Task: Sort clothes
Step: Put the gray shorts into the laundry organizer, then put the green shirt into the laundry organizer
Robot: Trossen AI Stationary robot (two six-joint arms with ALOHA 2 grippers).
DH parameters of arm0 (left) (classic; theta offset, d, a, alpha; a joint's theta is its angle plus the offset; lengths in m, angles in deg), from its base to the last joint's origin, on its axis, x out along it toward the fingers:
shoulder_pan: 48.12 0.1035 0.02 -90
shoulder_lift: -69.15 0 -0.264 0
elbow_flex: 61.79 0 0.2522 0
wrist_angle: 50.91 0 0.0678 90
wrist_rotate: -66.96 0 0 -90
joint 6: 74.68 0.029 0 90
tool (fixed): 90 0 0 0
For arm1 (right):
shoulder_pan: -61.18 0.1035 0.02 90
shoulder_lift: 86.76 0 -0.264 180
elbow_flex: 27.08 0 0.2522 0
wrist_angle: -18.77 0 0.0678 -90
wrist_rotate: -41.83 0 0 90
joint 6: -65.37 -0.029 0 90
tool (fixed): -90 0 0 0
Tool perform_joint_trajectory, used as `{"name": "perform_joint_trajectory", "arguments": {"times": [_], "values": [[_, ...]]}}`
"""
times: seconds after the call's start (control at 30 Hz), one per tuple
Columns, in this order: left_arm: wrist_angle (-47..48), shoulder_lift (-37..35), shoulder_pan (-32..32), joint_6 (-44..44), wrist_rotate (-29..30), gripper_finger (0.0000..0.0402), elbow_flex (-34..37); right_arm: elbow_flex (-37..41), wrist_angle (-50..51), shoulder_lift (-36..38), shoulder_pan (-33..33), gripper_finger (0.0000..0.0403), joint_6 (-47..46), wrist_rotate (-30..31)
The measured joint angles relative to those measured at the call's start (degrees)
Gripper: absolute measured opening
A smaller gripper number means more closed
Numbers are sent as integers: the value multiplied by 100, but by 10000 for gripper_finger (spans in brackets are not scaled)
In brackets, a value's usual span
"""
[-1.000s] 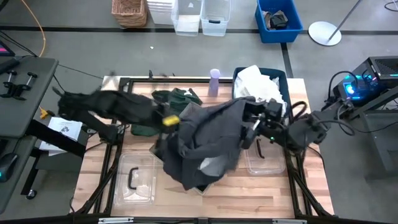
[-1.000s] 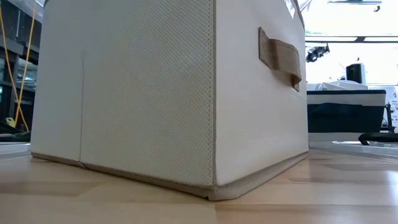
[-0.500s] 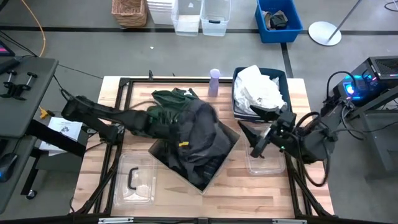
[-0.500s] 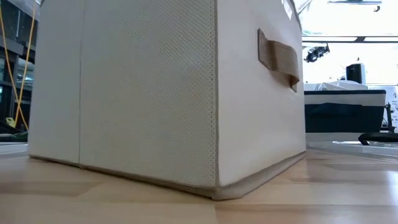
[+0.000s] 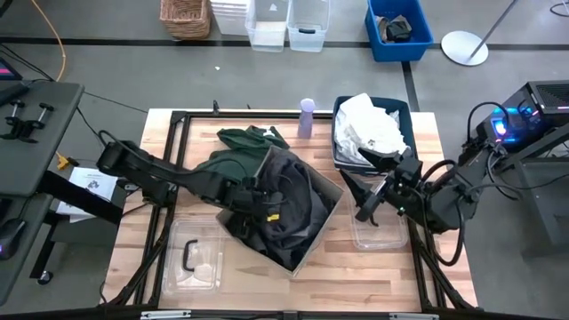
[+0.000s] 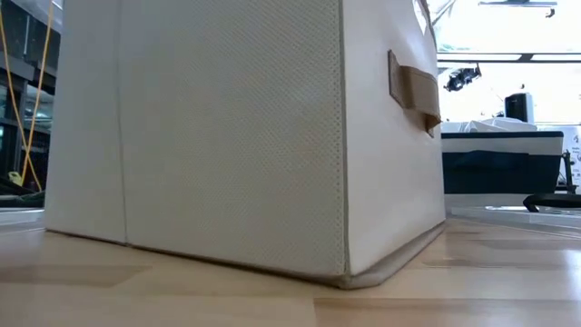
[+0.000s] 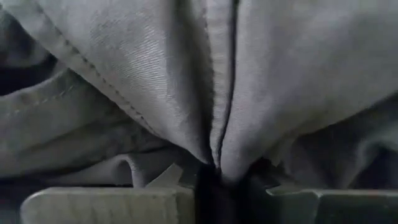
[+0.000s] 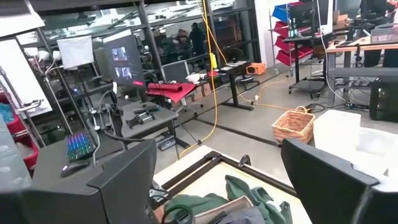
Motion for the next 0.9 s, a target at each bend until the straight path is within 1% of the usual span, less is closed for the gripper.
{"name": "perform_joint_trajectory", "arguments": {"times": [0.1,0.17,0.3,0.43,0.53,0.57,0.63,0.7,0.77,0.8,0.83,0.9], "values": [[216,-13,9,-204,-79,68,-357,0,0,0,0,342,8,-1],[393,-69,4,-291,-275,88,-652,0,0,0,-1,342,11,-1],[600,-321,11,-317,-567,141,-1542,0,9,0,-2,342,13,-5],[1163,-412,97,-636,-1125,202,-2412,1,28,0,-2,342,13,-28],[1668,-599,127,-638,-1181,241,-2966,2,44,0,-2,342,13,-62],[1880,-695,123,-634,-1058,251,-3115,2,46,-2,-2,342,13,-71],[2438,-891,167,-634,-473,265,-3254,2,46,-2,-2,342,13,-71],[2936,-1126,297,-633,533,272,-3154,2,47,-2,-2,342,-16,-71],[3146,-1461,618,-734,1572,274,-2832,2,91,-2,-2,342,-142,-73],[3109,-1668,888,-806,1777,275,-2595,2,113,-2,-2,342,-193,-73],[2982,-1885,1215,-821,1759,275,-2310,2,156,-2,-2,342,-278,-73],[2484,-2250,1935,-730,1279,275,-1647,2,271,-2,-2,342,-458,-75]]}}
